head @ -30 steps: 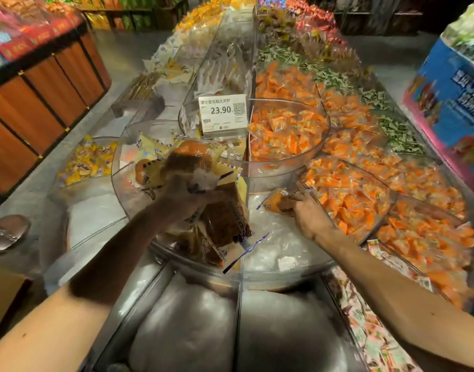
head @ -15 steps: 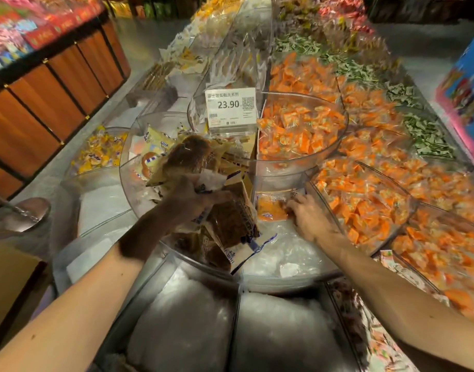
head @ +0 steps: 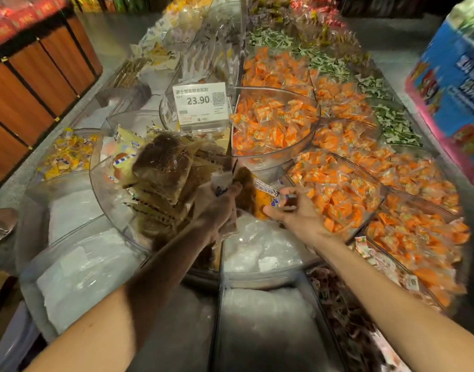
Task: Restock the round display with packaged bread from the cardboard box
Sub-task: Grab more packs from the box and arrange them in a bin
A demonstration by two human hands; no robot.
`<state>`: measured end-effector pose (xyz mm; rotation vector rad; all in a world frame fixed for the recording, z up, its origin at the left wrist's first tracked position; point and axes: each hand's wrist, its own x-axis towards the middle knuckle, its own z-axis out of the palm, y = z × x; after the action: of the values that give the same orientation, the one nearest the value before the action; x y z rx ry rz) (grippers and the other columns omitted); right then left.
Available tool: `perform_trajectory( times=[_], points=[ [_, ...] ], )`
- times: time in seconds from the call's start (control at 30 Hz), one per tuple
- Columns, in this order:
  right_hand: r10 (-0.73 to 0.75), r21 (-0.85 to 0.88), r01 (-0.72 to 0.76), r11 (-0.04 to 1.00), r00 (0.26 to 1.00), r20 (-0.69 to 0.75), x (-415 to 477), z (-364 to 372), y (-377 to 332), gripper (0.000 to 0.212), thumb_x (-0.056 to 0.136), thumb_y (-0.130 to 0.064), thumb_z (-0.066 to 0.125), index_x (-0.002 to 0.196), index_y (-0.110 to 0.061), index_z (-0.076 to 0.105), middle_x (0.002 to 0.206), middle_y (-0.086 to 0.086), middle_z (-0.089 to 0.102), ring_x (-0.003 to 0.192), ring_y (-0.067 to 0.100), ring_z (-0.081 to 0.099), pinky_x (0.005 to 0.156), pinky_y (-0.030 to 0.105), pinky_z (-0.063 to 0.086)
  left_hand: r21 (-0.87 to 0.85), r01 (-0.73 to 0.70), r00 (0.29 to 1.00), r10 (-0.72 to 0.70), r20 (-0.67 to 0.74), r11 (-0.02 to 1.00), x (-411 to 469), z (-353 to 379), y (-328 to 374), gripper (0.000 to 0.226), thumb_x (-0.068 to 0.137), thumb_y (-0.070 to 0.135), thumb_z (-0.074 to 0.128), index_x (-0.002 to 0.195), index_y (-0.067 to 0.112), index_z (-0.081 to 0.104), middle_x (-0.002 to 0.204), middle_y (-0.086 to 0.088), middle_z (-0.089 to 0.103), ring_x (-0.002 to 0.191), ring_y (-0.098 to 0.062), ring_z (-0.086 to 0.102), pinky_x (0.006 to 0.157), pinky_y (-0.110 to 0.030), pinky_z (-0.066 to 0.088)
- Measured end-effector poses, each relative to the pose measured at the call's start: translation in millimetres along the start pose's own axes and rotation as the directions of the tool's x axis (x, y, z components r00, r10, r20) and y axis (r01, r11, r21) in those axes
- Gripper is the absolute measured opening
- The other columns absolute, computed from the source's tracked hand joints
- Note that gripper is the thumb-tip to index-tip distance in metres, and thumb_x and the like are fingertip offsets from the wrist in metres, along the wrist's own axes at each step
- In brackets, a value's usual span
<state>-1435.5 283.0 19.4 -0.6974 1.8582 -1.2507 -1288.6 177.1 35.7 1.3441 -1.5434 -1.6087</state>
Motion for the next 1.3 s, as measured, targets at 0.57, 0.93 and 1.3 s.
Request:
perform_trajectory(
  times=[0.57, 0.93, 1.3],
  points=[
    [-0.291, -0.917, 0.22, 0.332, 0.949, 0.122, 74.4, 3.4, 9.6, 0.029, 0.089, 0.011, 0.048, 0.111, 0.005, 0.066, 0.121, 0.024, 0.057, 0.112, 0.038, 0.057, 0.094, 0.041, 0.049, 0.659, -0.142, 0.989, 0.083, 0.12, 0.738, 45.6, 49.3, -15.8, 0.038, 0.094, 0.01, 0.065, 0.13, 0.001, 0.054, 0.122, -0.018, 0.064, 0.099, -0.03, 0.068, 0.077, -0.028, 0.056],
    [-0.314, -0.868, 0.286, 0.406, 0.936, 0.161, 63.7, -13.9, 11.6, 0.037, 0.099, -0.033, 0.055, 0.126, -0.008, 0.06, 0.131, 0.013, 0.046, 0.121, 0.03, 0.043, 0.108, 0.041, 0.036, 0.598, -0.226, 0.971, 0.223, 0.081, 0.769, 37.4, 34.3, 3.9, 0.027, 0.094, 0.024, 0.068, 0.108, 0.002, 0.063, 0.092, -0.004, 0.068, 0.073, -0.019, 0.066, 0.069, -0.035, 0.061],
    [-0.262, 0.152, 0.213, 0.965, 0.773, 0.578, -39.3, 61.4, -34.0, 0.008, 0.096, -0.004, 0.058, 0.098, -0.009, 0.065, 0.072, 0.001, 0.073, 0.056, 0.01, 0.067, 0.049, 0.018, 0.052, -0.191, -0.004, 0.988, 0.034, 0.152, 0.982, -46.3, -49.5, 46.3, 0.038, 0.099, 0.051, 0.044, 0.099, 0.016, 0.059, 0.088, -0.006, 0.069, 0.082, -0.023, 0.067, 0.079, -0.036, 0.054]
  ],
)
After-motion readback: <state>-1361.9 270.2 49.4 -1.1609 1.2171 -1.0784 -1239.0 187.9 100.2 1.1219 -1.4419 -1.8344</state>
